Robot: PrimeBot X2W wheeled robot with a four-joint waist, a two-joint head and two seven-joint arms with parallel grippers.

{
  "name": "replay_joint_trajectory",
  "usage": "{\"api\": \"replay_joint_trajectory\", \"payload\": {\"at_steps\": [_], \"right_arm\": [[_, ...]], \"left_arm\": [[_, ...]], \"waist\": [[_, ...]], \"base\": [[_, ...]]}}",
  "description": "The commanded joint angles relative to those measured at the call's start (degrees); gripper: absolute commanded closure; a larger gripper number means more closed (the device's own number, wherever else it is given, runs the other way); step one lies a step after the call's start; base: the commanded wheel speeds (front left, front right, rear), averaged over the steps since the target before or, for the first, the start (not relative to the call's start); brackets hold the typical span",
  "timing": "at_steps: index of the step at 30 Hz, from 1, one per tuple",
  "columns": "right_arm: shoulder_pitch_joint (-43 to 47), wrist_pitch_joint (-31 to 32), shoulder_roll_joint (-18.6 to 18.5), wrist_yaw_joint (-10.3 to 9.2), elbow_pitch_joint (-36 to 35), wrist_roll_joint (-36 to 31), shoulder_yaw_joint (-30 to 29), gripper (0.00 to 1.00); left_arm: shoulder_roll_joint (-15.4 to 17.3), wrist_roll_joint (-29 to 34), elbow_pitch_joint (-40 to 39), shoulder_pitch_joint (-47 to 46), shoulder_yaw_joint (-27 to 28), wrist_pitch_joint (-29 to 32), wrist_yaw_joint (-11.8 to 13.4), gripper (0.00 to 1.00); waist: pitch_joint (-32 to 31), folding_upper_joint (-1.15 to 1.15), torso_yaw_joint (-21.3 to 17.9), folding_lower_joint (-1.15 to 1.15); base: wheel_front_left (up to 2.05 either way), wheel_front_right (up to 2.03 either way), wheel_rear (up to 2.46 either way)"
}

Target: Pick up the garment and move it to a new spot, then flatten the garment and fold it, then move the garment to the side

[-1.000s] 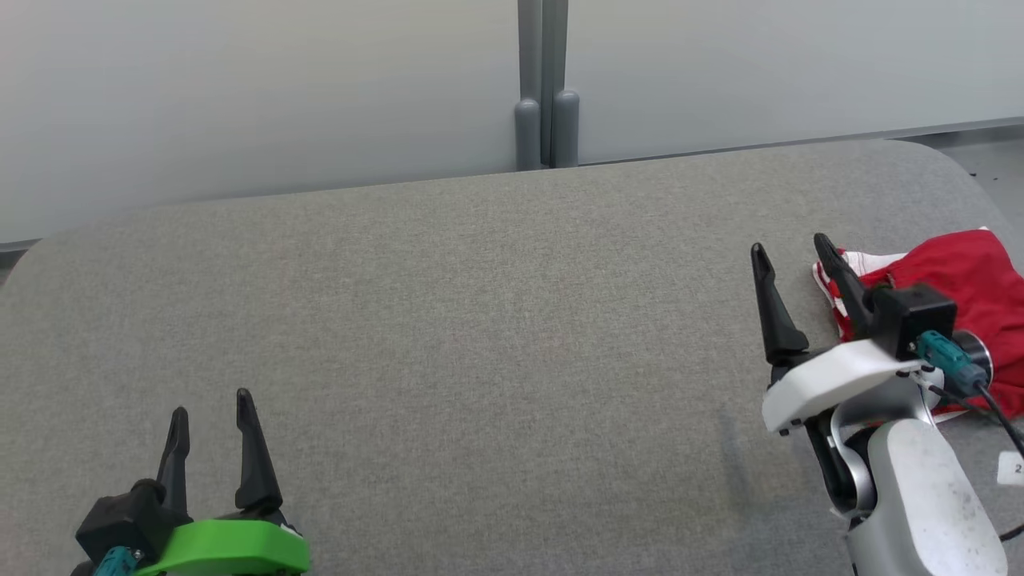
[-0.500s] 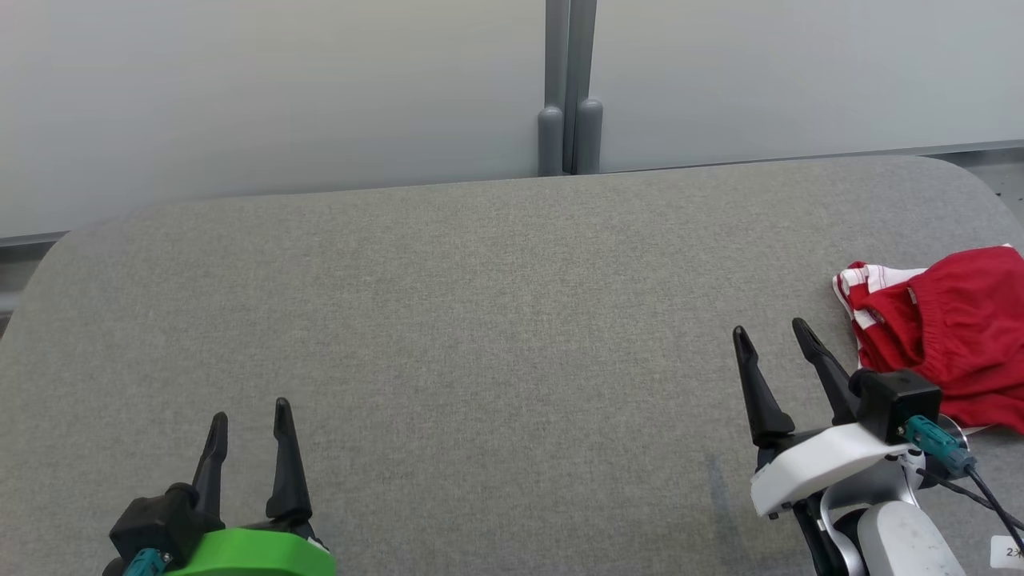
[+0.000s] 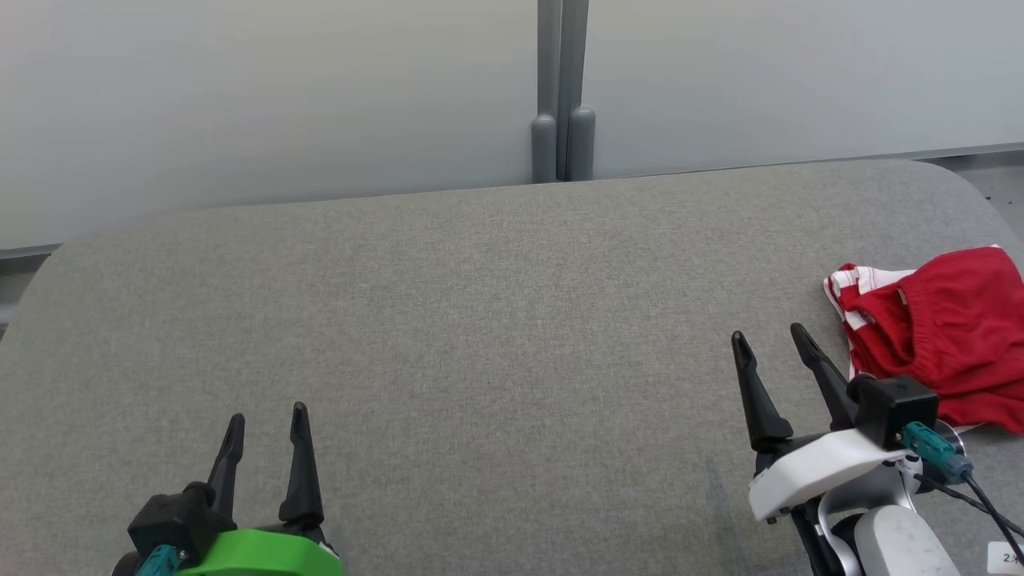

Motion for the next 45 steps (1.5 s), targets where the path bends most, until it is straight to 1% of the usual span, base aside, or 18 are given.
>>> {"api": "replay_joint_trajectory", "payload": {"at_steps": [1,13,14,18,30,45], "right_arm": [[0.5,-0.3,-0.1,0.0,0.2,0.1,0.0,0.0],[0.9,-0.5,-0.1,0.0,0.0,0.5,0.1,0.0],[0.1,-0.2,0.0,0.0,0.1,0.3,0.1,1.0],[1.4,-0.2,0.2,0.0,2.1,0.6,0.2,1.0],[1.0,1.2,-0.3,0.0,2.7,14.4,-0.3,1.0],[0.4,2.8,-0.8,0.0,3.5,28.9,-1.1,1.0]], "left_arm": [[0.3,0.4,0.1,-1.0,-0.1,0.0,-0.3,0.0],[0.7,0.6,0.6,-1.3,-0.4,-0.1,-0.3,0.0],[0.3,0.1,0.6,-0.4,-0.5,0.0,-0.1,1.0],[-0.7,-0.4,2.5,0.8,-1.1,0.1,-0.1,1.0],[-2.0,-10.5,3.1,-0.2,2.9,3.2,-2.9,1.0],[-3.5,-21.3,4.1,-1.5,7.2,6.7,-6.1,1.0]], "waist": [[-0.1,0.18,-0.1,0.0],[-0.2,0.18,-0.3,0.0],[-0.2,0.0,-0.3,0.0],[-0.2,0.0,-0.3,0.0],[0.0,0.02,-0.2,0.0],[0.3,0.04,-0.1,0.0]], "base": [[0.0,0.0,0.0],[0.0,0.0,0.0],[0.0,0.0,0.0],[0.0,0.0,0.0],[0.0,0.0,0.0],[0.0,0.0,0.0]]}}
